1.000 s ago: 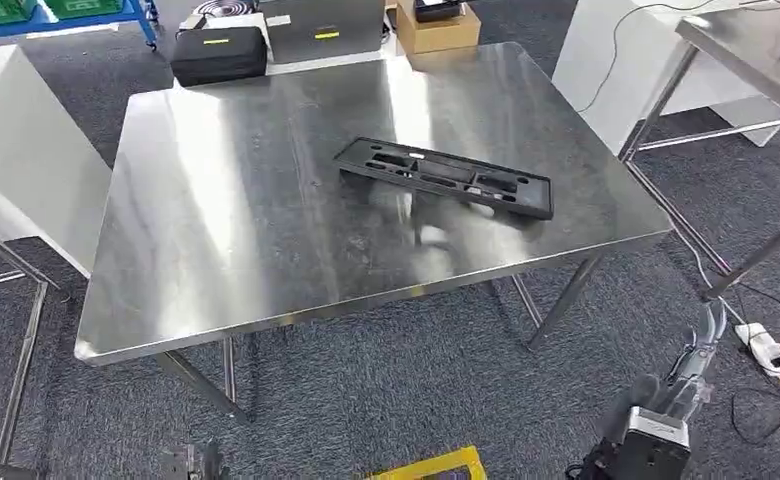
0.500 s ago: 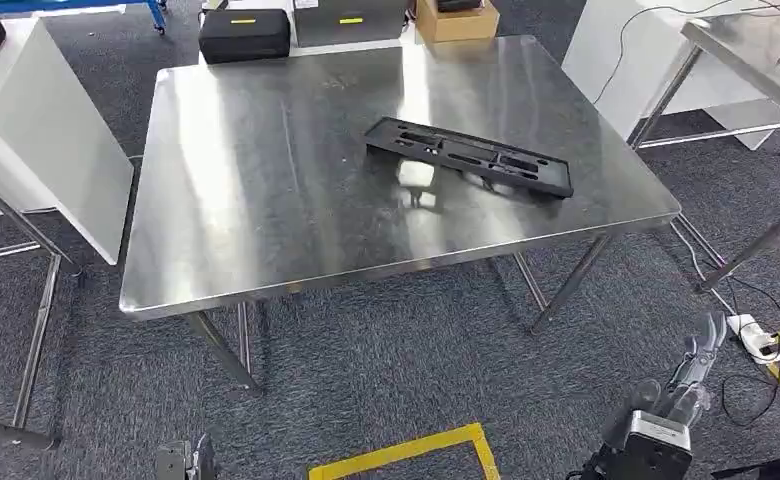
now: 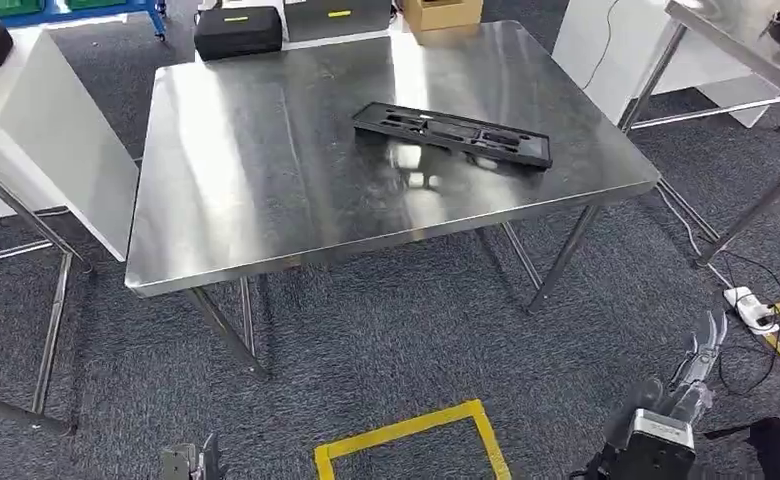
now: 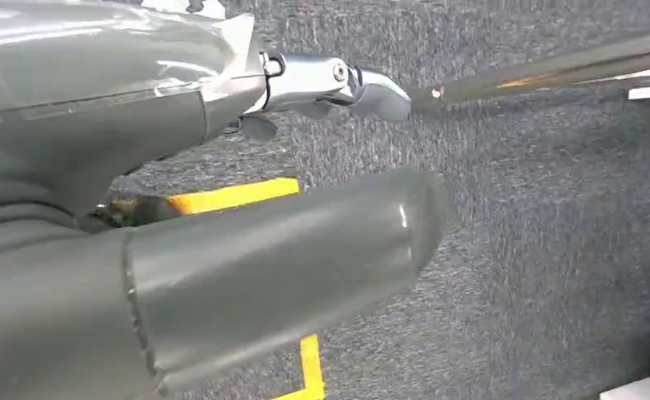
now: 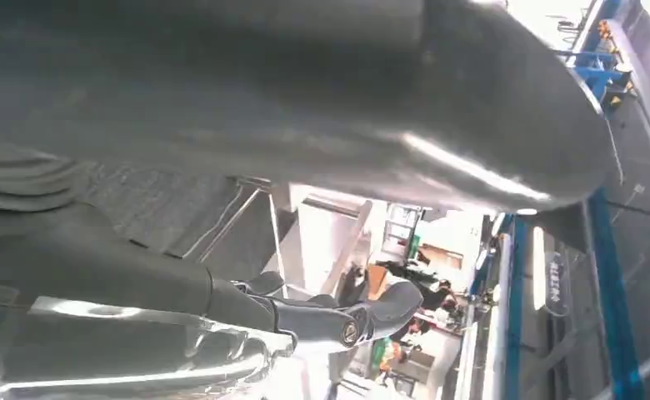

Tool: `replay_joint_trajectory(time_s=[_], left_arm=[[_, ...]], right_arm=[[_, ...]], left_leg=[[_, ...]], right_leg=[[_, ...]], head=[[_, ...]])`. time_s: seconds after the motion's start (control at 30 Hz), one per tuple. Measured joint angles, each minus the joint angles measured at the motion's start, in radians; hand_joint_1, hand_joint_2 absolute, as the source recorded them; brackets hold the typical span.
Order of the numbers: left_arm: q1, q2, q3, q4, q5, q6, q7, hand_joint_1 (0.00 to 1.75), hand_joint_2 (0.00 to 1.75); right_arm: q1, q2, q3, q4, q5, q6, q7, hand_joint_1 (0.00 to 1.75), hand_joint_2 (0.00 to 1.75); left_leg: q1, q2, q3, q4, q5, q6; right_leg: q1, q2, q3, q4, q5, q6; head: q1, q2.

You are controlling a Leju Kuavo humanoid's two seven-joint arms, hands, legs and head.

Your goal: Take the parts from the cabinet and place them on the table.

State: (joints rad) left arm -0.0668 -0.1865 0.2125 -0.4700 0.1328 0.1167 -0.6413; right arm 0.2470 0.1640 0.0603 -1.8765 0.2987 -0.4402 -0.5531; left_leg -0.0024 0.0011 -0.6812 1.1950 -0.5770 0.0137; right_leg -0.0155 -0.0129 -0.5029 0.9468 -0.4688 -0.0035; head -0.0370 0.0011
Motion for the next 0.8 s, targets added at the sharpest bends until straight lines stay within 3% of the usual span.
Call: replay_joint_trajectory(time_s=[0.03,0.07,0.1,0.13,0.2,0.23,0.27,0.33,0.37,0.4,0.43,0.47,0.5,0.53,0.57,0.6,0.63,0.67,0.7,0.73,0.77,0.8], left_arm=[[0.000,0.000,0.002,0.000,-0.001,0.000,0.000,0.00,0.00],[0.001,0.000,0.003,0.000,-0.001,0.000,0.000,0.00,0.00],[0.002,0.000,0.003,0.000,-0.001,0.000,0.000,0.00,0.00],[0.003,0.000,0.005,-0.001,-0.001,0.000,0.000,0.00,0.00],[0.003,0.000,0.007,-0.004,-0.003,0.000,0.000,0.00,0.00],[0.002,0.000,0.007,-0.006,-0.004,0.000,0.000,0.00,0.00],[0.003,-0.001,0.008,-0.009,-0.006,0.000,-0.001,0.00,0.00],[0.007,-0.002,0.009,-0.010,-0.007,0.000,-0.001,0.00,0.00],[0.009,-0.004,0.009,-0.012,-0.007,0.000,-0.001,0.00,0.00],[0.008,-0.006,0.010,-0.012,-0.007,0.000,-0.002,0.00,0.00],[0.008,-0.007,0.012,-0.012,-0.008,0.000,-0.002,0.00,0.00],[0.008,-0.008,0.015,-0.014,-0.008,0.001,-0.002,0.00,0.00],[0.009,-0.010,0.018,-0.014,-0.009,0.002,-0.003,0.00,0.00],[0.009,-0.011,0.020,-0.014,-0.010,0.006,-0.003,0.00,0.00],[0.011,-0.011,0.022,-0.014,-0.012,0.009,-0.004,0.00,0.00],[0.012,-0.011,0.024,-0.014,-0.014,0.011,-0.005,0.00,0.00],[0.012,-0.011,0.026,-0.011,-0.018,0.015,-0.007,0.00,0.00],[0.011,-0.011,0.026,-0.010,-0.018,0.016,-0.008,0.00,0.00],[0.011,-0.011,0.026,-0.008,-0.021,0.017,-0.012,0.00,0.00],[0.008,-0.011,0.027,-0.004,-0.023,0.017,-0.019,0.00,0.00],[0.006,-0.011,0.027,-0.001,-0.024,0.016,-0.022,0.00,0.00],[0.006,-0.011,0.027,-0.001,-0.024,0.016,-0.022,0.00,0.00]], right_arm=[[0.000,0.000,-0.002,0.000,0.000,0.001,0.000,0.00,0.00],[0.001,0.000,-0.002,0.001,0.000,0.002,0.000,0.00,0.00],[0.002,0.000,-0.003,0.002,0.000,0.003,0.000,0.00,0.00],[0.004,0.000,-0.003,0.002,0.000,0.003,-0.002,0.00,0.00],[0.007,0.000,-0.005,0.002,-0.001,0.003,-0.005,0.00,0.00],[0.007,0.000,-0.006,0.002,-0.002,0.003,-0.006,0.00,0.00],[0.006,0.000,-0.006,0.002,-0.003,0.003,-0.007,0.00,0.00],[0.006,0.000,-0.006,0.002,-0.008,0.003,-0.010,0.00,0.00],[0.006,0.000,-0.006,0.002,-0.009,0.003,-0.011,0.00,0.00],[0.005,0.000,-0.007,0.003,-0.009,0.003,-0.013,0.00,0.00],[0.006,-0.001,-0.007,0.003,-0.010,0.003,-0.015,0.00,0.00],[0.006,-0.002,-0.007,0.005,-0.011,0.003,-0.018,0.00,0.00],[0.007,-0.002,-0.008,0.006,-0.014,0.003,-0.019,0.00,0.00],[0.011,-0.002,-0.010,0.007,-0.016,0.002,-0.021,0.00,0.00],[0.016,-0.003,-0.013,0.008,-0.017,0.002,-0.023,0.00,0.00],[0.022,-0.003,-0.016,0.010,-0.019,0.001,-0.023,0.00,0.00],[0.027,-0.003,-0.019,0.012,-0.024,0.000,-0.025,0.00,0.00],[0.029,-0.003,-0.021,0.013,-0.026,-0.001,-0.026,0.00,0.00],[0.029,-0.003,-0.024,0.014,-0.029,-0.001,-0.029,0.00,0.00],[0.029,-0.002,-0.026,0.016,-0.034,-0.001,-0.037,0.00,0.00],[0.028,-0.001,-0.027,0.017,-0.035,-0.001,-0.041,0.00,0.00],[0.028,-0.001,-0.027,0.017,-0.035,-0.001,-0.041,0.00,0.00]], left_leg=[[0.003,0.000,-0.018,0.060,-0.025,-0.004],[0.006,0.000,-0.024,0.101,-0.028,-0.008],[0.010,0.000,-0.008,0.095,-0.005,-0.011],[0.015,0.001,0.033,0.045,0.033,-0.013],[0.021,0.001,0.160,-0.134,0.087,-0.014],[0.021,-0.001,0.199,-0.199,0.054,-0.016],[0.013,-0.005,0.201,-0.208,0.062,-0.003],[0.006,-0.005,0.190,-0.206,0.065,0.005],[0.005,-0.004,0.186,-0.210,0.073,0.017],[0.013,-0.001,0.181,-0.220,0.085,0.033],[0.011,0.002,0.172,-0.220,0.093,0.041],[0.010,0.003,0.160,-0.219,0.102,0.050],[0.008,0.003,0.148,-0.218,0.112,0.052],[0.006,0.004,0.135,-0.218,0.121,0.053],[0.004,0.004,0.124,-0.217,0.129,0.052],[0.003,0.004,0.114,-0.217,0.137,0.052],[0.002,0.004,0.104,-0.216,0.145,0.050],[0.001,0.004,0.098,-0.215,0.151,0.048],[0.001,0.003,0.091,-0.214,0.158,0.044],[0.000,0.003,0.088,-0.212,0.163,0.039],[-0.006,0.002,0.083,-0.210,0.166,0.035],[-0.006,0.002,0.083,-0.210,0.166,0.035]], right_leg=[[0.000,0.000,-0.004,0.002,0.008,0.001],[0.000,-0.001,-0.019,0.004,0.016,0.003],[-0.001,-0.001,-0.031,0.008,0.026,0.005],[-0.002,0.000,-0.044,0.012,0.032,0.012],[-0.004,0.000,-0.061,0.024,0.040,0.020],[-0.002,-0.001,-0.068,0.030,0.043,0.025],[0.001,-0.001,-0.073,0.032,0.050,0.035],[-0.001,-0.003,-0.075,0.029,0.061,0.051],[-0.002,-0.003,-0.075,0.026,0.068,0.061],[-0.007,-0.002,-0.082,0.036,0.062,0.062],[-0.006,0.001,-0.102,0.062,0.030,0.057],[-0.007,0.004,-0.128,0.136,-0.027,0.048],[-0.007,0.006,-0.157,0.223,-0.077,0.044],[-0.007,0.007,-0.182,0.307,-0.114,0.045],[-0.007,0.008,-0.192,0.356,-0.128,0.050],[-0.007,0.008,-0.180,0.363,-0.121,0.059],[-0.006,0.008,-0.144,0.323,-0.100,0.068],[-0.006,0.008,-0.091,0.246,-0.071,0.074],[-0.005,0.008,-0.022,0.140,-0.049,0.074],[-0.003,0.008,0.046,0.042,-0.051,0.065],[0.001,0.007,0.074,0.003,-0.061,0.059],[0.001,0.007,0.074,0.003,-0.061,0.059]], head=[[-0.001,0.000],[0.000,0.000],[-0.002,0.000],[-0.002,0.000],[-0.003,0.000],[-0.004,0.000],[-0.003,0.000],[-0.003,0.000],[-0.001,0.000],[-0.003,0.000],[-0.001,0.000],[0.005,0.000],[0.008,0.000],[0.008,0.000],[0.009,0.000],[0.008,0.000],[0.010,0.000],[0.010,0.000],[0.010,0.000],[0.011,0.000],[0.012,0.000],[0.012,0.000]])
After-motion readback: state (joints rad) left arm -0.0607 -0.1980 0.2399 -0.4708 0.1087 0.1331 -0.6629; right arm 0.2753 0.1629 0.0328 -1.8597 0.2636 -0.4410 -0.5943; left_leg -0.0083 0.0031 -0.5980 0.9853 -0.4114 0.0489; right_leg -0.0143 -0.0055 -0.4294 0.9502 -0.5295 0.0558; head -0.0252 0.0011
